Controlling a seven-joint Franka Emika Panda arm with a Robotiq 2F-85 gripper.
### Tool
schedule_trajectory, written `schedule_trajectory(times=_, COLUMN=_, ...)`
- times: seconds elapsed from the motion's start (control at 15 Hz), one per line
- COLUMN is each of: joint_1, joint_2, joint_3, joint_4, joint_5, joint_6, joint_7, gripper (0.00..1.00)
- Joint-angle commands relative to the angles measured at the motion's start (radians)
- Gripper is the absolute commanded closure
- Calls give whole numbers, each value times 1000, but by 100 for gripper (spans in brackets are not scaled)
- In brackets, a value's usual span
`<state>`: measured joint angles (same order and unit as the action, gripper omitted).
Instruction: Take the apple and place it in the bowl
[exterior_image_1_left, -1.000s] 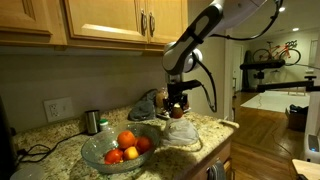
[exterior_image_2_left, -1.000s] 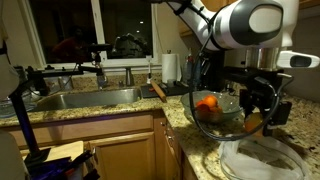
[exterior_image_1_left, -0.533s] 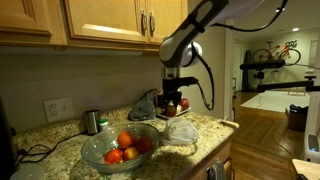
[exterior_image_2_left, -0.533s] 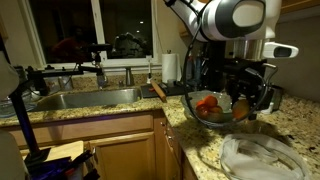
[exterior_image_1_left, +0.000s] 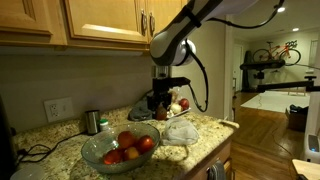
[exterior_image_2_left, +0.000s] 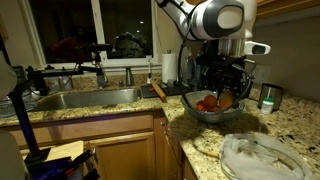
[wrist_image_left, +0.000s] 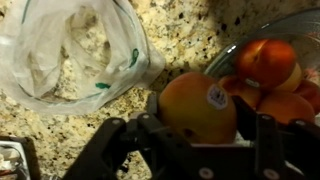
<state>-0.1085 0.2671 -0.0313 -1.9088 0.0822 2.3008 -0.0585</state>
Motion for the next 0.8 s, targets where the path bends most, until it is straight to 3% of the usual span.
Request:
schedule_trajectory(times=0.0, joint_1=22, joint_2=-12, joint_3=7, joint_4=18, joint_5=-2, joint_6=1, joint_7=-18, gripper=53)
schedule_trajectory(times=0.73, joint_1=39, joint_2=180, joint_3=8, joint_4=298, joint_5=-25, joint_6=-78, joint_7=6, gripper=53)
